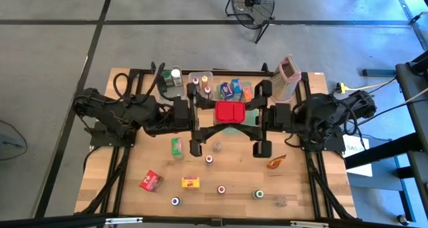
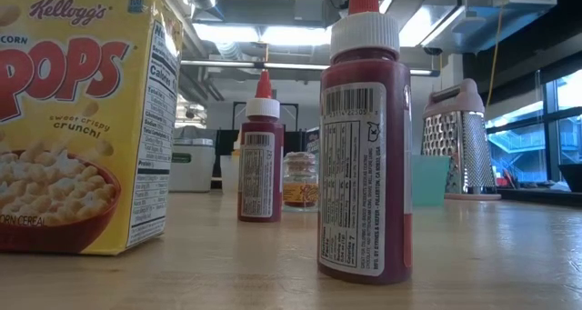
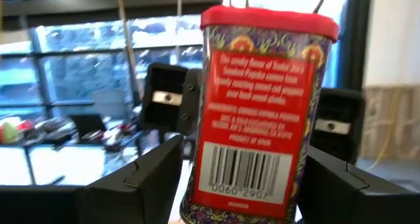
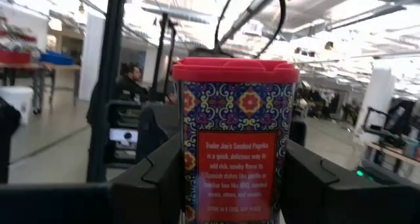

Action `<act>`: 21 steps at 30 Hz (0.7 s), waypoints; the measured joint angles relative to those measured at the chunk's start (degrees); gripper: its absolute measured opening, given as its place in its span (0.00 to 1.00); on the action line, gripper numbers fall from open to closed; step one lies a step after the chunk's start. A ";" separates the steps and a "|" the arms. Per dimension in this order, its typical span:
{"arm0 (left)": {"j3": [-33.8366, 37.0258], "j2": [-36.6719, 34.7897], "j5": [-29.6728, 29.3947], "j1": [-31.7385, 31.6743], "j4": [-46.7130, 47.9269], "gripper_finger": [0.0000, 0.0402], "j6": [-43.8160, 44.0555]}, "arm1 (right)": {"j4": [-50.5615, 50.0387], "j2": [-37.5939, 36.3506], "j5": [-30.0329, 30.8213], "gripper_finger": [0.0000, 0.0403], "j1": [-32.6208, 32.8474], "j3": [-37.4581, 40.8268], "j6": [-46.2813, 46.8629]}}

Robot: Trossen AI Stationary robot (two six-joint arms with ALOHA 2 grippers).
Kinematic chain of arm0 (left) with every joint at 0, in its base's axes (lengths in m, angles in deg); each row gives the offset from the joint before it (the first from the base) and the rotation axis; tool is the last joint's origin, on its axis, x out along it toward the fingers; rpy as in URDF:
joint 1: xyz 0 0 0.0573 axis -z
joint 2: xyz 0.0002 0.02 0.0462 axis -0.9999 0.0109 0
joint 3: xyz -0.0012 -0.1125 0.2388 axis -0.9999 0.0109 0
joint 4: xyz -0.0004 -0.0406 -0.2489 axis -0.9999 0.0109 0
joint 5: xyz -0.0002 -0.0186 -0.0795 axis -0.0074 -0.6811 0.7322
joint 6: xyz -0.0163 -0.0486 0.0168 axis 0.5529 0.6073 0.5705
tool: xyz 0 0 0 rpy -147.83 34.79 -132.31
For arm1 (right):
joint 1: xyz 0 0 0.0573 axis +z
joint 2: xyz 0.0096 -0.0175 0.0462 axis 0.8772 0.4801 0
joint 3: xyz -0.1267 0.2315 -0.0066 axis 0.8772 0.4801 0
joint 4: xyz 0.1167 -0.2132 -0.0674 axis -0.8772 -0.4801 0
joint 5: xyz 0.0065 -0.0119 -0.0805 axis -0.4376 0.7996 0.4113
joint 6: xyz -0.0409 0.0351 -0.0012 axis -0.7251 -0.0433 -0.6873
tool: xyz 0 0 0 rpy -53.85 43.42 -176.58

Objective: Pick & Place Kitchen Items
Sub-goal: Put the red spice can into the gray bin

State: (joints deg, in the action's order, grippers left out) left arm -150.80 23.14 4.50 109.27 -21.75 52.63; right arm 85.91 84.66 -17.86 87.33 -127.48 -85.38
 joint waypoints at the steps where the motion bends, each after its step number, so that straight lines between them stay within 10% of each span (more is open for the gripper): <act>1: 0.00 -0.34 -1.42 0.19 1.19 0.63 -0.13 | -0.48 -0.04 0.89 0.46 0.23 0.01 0.07; 21: 0.00 -6.14 -10.29 2.00 13.59 0.64 -5.15 | -26.37 -4.01 10.18 0.45 1.46 0.03 17.15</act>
State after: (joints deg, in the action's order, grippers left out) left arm -150.80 17.01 -5.80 111.27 -8.17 47.48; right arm 59.54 80.65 -7.67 88.79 -127.44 -68.23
